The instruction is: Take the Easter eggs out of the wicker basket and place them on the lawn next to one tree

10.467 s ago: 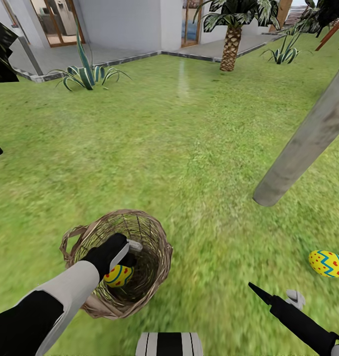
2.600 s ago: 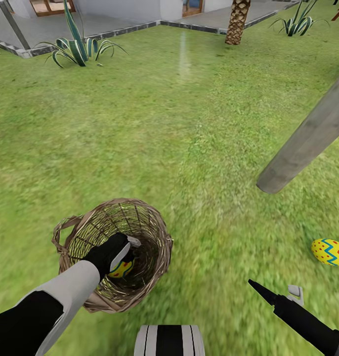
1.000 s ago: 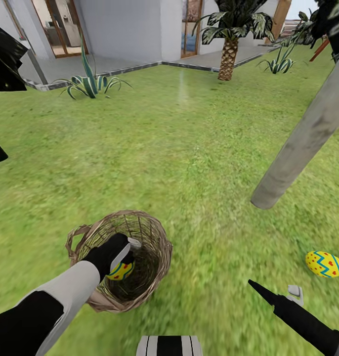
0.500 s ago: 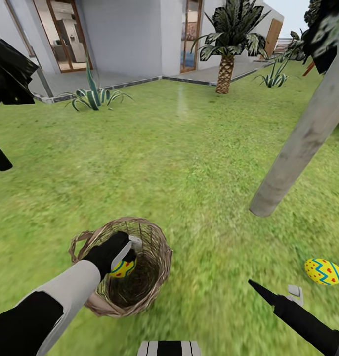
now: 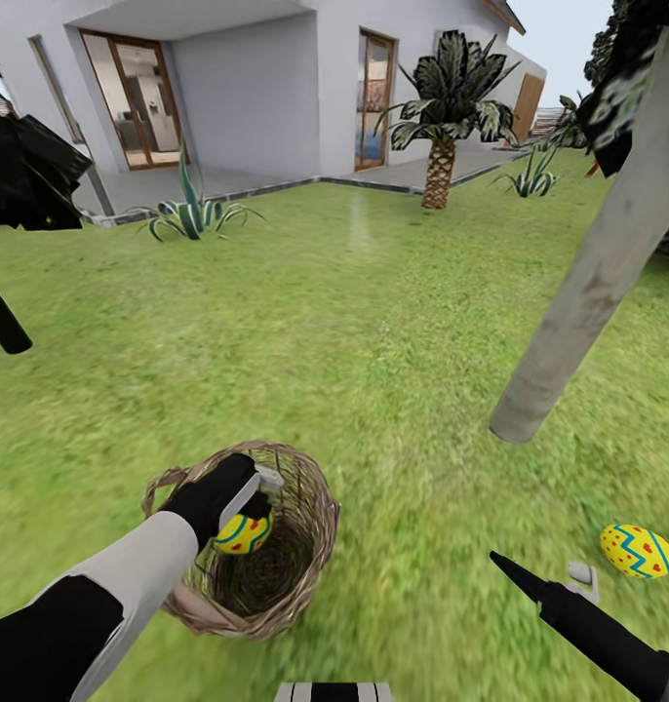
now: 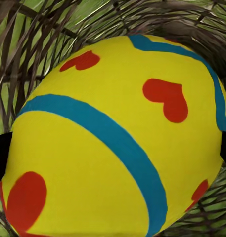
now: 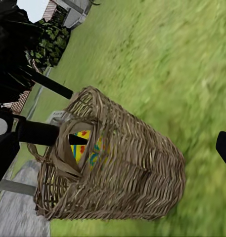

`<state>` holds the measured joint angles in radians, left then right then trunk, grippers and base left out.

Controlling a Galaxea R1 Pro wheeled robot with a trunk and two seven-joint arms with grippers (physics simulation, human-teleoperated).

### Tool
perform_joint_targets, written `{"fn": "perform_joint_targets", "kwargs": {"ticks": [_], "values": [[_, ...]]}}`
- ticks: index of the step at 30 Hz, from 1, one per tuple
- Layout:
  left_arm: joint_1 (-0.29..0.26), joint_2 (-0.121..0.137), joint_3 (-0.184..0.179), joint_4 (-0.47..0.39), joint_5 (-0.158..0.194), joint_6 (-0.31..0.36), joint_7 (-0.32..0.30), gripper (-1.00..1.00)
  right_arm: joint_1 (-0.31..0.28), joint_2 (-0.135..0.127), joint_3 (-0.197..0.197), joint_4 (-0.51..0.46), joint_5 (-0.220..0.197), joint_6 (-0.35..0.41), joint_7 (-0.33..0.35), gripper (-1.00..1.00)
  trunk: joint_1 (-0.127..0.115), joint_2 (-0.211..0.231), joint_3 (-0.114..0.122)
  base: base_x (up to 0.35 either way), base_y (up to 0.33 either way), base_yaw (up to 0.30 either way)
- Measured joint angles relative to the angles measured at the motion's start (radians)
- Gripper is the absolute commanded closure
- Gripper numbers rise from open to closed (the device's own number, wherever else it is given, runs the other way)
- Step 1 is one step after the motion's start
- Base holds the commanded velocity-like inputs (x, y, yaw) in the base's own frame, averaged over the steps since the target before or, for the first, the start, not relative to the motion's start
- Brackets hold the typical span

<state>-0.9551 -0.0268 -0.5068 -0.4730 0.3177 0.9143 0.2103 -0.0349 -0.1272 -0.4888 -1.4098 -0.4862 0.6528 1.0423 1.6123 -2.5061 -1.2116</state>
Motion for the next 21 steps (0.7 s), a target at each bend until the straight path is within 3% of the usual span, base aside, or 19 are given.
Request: {"fn": "perform_joint_targets", "kwargs": {"ticks": [13, 18, 21], "values": [[0.000, 0.000, 0.002, 0.000, 0.002, 0.078, -0.005, 1.00, 0.000, 0.000, 0.000, 0.000, 0.000, 0.000, 0.000, -1.00, -0.006, 0.003, 0.050, 0.000, 0.000, 0.000], [0.000, 0.000, -0.002, 0.000, 0.003, 0.108, -0.120, 1.00, 0.000, -0.001, -0.001, 0.000, 0.000, 0.000, 0.000, -1.00, -0.008, 0.004, 0.070, 0.000, 0.000, 0.000], [0.000, 0.000, -0.004, 0.000, 0.003, 0.117, -0.144, 1.00, 0.000, -0.001, -0.001, 0.000, 0.000, 0.000, 0.000, -1.00, -0.009, 0.005, 0.081, 0.000, 0.000, 0.000]]}}
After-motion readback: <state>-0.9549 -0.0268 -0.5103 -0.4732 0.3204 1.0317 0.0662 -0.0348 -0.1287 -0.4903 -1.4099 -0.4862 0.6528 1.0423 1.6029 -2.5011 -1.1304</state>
